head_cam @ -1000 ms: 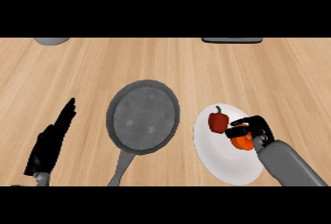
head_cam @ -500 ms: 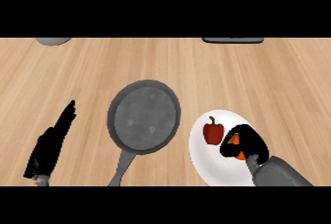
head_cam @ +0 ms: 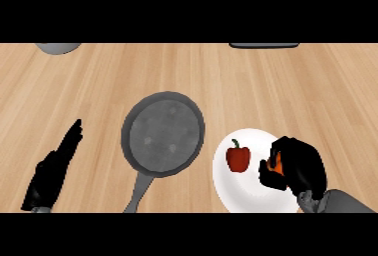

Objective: Pick the squash from the plate and place it in the pan

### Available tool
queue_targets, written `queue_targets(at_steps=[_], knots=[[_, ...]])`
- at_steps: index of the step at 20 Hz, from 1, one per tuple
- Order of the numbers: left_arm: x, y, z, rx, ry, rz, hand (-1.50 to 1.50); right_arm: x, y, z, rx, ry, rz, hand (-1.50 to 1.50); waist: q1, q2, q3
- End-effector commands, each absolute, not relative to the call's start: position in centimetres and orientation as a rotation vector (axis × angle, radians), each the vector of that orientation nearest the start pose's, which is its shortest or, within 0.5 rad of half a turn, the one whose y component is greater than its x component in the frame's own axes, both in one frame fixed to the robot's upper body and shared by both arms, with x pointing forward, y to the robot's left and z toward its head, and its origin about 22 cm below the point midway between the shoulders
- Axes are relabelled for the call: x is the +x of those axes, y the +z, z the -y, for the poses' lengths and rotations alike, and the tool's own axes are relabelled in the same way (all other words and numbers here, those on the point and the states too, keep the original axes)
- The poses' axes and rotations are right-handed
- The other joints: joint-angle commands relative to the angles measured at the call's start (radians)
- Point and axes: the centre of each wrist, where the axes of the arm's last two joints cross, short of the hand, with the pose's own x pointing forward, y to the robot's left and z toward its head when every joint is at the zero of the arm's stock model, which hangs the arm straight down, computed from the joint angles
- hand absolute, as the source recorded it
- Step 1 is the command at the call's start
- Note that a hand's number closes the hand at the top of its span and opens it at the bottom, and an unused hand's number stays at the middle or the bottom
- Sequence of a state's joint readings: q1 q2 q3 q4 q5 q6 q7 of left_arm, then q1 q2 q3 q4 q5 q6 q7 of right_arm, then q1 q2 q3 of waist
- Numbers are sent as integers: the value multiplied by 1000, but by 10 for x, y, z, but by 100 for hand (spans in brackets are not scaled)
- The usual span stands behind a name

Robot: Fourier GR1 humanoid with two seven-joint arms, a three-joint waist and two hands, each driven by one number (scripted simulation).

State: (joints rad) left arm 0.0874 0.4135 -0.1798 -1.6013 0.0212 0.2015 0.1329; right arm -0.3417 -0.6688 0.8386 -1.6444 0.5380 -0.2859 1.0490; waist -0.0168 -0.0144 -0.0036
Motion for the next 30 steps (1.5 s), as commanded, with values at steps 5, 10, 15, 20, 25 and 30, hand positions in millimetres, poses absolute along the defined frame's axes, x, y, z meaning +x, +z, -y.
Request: queue_targets(at_steps=[5,10,15,20,25,30], knots=[[218,13,-285,344,-240,1376,0,227,105,165,-1245,823,1406,150,8,7,3],[214,3,-270,337,-268,1371,0,246,141,117,-1171,789,1505,150,27,13,3],[230,0,-280,345,-288,1388,0,281,138,76,-1009,780,1519,150,30,18,3],[229,8,-287,331,-273,1386,0,308,130,25,-931,734,1515,150,37,18,3],[228,14,-278,334,-296,1397,0,348,97,18,-834,750,1473,150,50,23,4],[236,16,-262,292,-307,1421,0,376,87,12,-882,824,1354,150,89,33,3]])
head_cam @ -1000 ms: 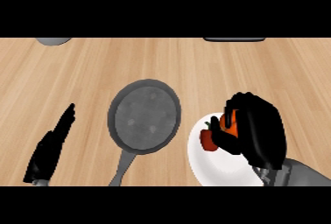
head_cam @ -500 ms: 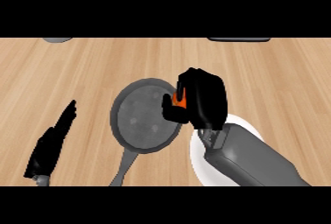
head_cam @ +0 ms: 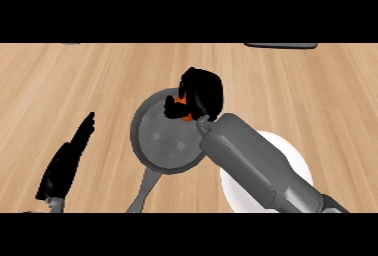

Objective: Pick the squash from the plate and place it in the pan

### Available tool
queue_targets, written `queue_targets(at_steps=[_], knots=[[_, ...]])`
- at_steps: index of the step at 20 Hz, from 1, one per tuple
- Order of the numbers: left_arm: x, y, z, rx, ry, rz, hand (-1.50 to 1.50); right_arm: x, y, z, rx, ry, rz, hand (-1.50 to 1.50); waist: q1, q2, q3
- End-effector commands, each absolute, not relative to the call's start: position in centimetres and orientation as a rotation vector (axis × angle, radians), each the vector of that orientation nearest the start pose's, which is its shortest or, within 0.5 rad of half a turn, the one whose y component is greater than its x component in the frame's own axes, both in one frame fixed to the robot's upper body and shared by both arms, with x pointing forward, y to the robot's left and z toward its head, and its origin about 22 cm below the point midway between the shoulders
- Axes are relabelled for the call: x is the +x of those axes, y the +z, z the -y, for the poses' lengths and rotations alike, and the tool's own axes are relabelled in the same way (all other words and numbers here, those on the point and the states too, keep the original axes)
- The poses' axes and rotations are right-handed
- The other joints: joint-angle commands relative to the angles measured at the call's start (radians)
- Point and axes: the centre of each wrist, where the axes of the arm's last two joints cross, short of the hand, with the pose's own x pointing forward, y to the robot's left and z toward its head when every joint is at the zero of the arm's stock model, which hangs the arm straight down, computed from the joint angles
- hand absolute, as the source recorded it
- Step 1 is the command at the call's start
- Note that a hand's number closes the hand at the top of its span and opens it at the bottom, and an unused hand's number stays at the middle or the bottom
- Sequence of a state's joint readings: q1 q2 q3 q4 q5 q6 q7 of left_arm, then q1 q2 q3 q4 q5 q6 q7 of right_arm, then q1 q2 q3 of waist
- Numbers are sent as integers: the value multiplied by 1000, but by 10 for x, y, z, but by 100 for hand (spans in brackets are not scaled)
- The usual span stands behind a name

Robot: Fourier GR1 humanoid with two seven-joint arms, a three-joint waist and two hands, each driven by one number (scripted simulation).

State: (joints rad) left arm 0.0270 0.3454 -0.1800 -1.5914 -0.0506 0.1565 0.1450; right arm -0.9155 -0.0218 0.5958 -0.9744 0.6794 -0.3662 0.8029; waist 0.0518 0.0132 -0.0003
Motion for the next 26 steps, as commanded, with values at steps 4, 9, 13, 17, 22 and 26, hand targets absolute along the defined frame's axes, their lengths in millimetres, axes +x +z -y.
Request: queue_targets(at_steps=[4,9,13,17,22,26], knots=[[238,16,-261,273,-336,1405,0,380,71,12,-857,991,1290,150,41,11,0],[244,20,-252,272,-351,1440,0,375,49,35,-547,626,1140,-150,75,21,2],[250,14,-254,256,-351,1424,0,374,41,41,-458,479,1232,-150,78,25,3],[246,17,-253,248,-355,1441,0,377,44,43,-501,342,1424,-150,78,21,3],[247,12,-259,267,-336,1427,0,388,69,36,-543,88,1523,-150,59,13,2],[237,12,-265,291,-326,1423,0,386,46,56,-599,-109,1476,-150,34,5,2]])
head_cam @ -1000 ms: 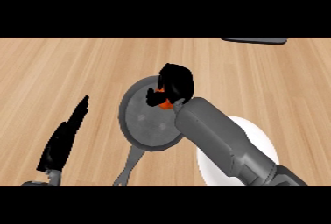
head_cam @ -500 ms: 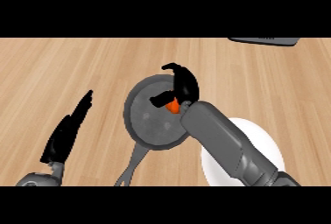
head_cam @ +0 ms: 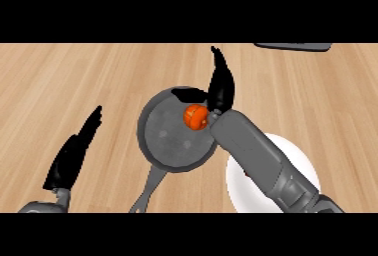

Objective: Pick the squash from the plate and place it in the pan

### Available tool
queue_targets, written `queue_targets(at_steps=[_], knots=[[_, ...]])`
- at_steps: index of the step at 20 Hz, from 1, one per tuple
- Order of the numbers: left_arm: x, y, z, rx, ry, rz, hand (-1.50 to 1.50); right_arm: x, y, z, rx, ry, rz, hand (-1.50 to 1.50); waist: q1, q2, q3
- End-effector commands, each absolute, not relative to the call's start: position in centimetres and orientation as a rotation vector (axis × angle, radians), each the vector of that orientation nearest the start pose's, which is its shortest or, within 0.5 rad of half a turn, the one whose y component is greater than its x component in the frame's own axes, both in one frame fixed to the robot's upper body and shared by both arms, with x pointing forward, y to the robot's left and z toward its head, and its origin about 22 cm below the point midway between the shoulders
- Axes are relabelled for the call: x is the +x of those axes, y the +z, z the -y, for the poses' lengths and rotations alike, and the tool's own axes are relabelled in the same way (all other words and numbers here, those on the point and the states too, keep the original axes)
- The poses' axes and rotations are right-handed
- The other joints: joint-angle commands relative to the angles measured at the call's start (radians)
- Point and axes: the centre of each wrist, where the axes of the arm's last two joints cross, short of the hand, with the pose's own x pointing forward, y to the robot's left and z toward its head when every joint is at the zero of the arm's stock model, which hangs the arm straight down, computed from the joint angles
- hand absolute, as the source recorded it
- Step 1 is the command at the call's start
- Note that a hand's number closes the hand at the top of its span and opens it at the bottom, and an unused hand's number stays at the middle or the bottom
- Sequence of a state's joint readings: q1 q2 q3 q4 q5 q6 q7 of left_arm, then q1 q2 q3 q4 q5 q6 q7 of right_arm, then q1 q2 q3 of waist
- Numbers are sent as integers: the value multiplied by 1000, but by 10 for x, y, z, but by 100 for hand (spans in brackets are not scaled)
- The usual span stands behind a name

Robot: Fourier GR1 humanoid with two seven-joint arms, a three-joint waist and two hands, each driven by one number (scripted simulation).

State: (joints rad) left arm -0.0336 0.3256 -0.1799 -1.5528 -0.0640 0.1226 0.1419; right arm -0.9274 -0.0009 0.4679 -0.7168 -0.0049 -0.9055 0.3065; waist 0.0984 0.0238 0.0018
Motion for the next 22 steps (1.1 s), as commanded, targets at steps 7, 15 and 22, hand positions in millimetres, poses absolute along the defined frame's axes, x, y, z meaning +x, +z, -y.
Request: queue_targets(at_steps=[7,15,22], knots=[[226,9,-297,345,-263,1373,0,382,28,105,-576,-196,1534,-150,-90,-22,-1],[224,10,-294,338,-245,1381,0,335,-4,215,-642,-113,1585,-150,-108,-26,-1],[219,12,-290,360,-223,1370,0,279,17,263,-630,-114,1605,-150,-110,-28,-2]])
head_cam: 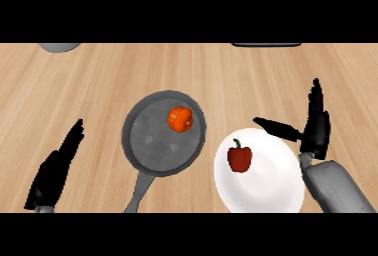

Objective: Pick the squash from the plate and place it in the pan

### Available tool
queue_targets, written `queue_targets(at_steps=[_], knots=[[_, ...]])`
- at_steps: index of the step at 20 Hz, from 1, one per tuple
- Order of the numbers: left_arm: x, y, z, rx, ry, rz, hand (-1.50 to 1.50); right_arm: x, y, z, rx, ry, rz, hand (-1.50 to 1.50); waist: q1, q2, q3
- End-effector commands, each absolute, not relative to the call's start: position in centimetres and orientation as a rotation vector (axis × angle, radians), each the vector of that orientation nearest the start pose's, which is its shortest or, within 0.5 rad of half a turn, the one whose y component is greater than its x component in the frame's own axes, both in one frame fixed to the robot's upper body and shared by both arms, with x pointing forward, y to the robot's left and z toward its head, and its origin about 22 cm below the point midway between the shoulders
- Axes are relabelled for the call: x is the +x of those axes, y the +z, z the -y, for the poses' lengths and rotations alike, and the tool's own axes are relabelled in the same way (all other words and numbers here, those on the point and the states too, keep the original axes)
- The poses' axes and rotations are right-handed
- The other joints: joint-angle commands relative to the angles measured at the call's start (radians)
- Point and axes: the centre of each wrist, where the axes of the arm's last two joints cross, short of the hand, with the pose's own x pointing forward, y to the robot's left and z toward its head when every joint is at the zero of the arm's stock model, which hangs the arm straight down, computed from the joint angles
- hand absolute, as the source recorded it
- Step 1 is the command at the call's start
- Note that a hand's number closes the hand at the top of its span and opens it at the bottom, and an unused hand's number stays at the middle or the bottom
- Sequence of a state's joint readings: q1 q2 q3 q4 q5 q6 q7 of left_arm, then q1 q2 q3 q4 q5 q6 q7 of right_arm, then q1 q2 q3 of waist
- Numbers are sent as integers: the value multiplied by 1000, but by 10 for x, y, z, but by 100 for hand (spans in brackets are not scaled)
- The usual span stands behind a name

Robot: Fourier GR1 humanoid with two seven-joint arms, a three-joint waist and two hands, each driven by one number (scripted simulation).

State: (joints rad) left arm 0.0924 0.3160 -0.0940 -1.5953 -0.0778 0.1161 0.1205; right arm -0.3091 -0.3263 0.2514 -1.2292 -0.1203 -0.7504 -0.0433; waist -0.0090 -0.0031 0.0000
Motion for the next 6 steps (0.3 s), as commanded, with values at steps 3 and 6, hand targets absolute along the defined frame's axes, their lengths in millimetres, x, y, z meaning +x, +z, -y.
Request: queue_targets(at_steps=[3,6], knots=[[207,2,-290,334,-260,1377,0,259,21,299,-621,-84,1611,-150,2,0,0],[204,6,-286,352,-256,1374,0,260,24,320,-603,-104,1609,-150,9,2,0]])
